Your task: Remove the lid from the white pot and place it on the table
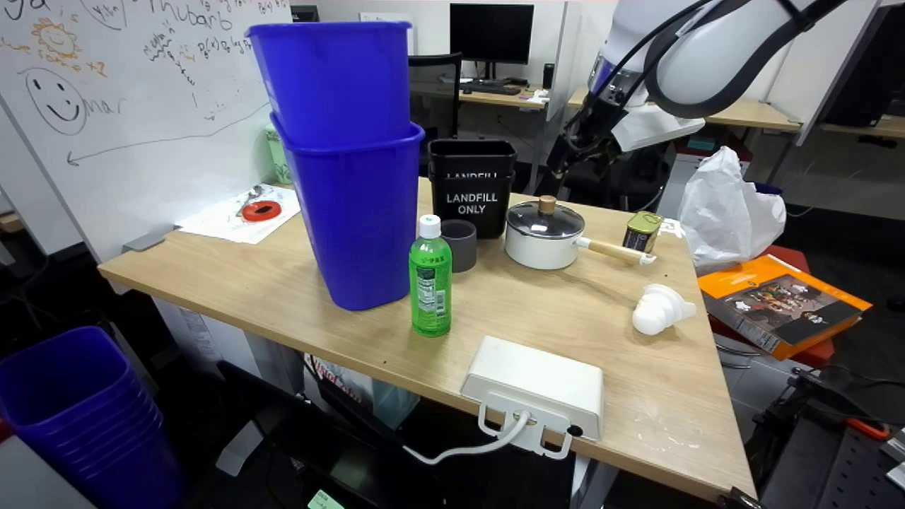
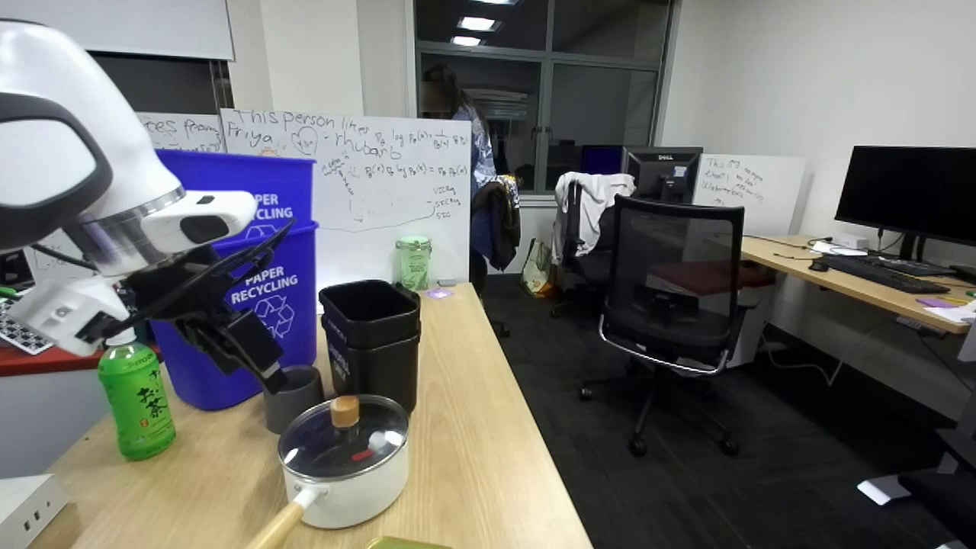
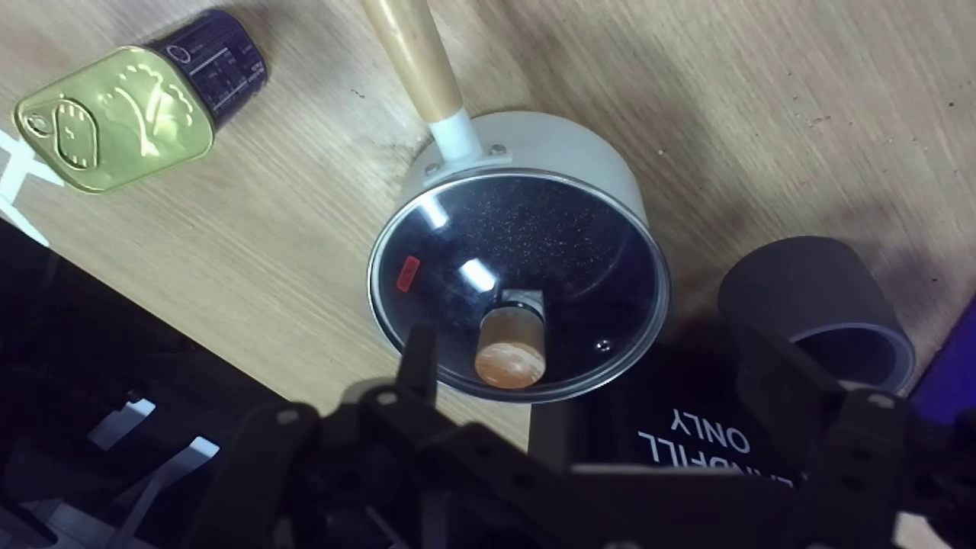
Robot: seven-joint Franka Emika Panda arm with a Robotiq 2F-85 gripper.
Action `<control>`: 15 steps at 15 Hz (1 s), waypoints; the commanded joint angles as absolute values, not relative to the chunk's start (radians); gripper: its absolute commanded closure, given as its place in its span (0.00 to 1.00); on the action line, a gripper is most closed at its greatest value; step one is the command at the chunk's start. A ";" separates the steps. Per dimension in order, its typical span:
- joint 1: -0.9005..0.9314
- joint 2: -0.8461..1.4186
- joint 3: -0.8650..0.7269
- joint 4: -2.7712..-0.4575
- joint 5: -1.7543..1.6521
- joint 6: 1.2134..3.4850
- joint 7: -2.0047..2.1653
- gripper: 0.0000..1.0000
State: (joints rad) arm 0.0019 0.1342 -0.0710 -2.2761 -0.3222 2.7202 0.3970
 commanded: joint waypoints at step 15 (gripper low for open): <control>-0.043 0.402 -0.085 -2.060 -0.014 2.719 0.211 0.00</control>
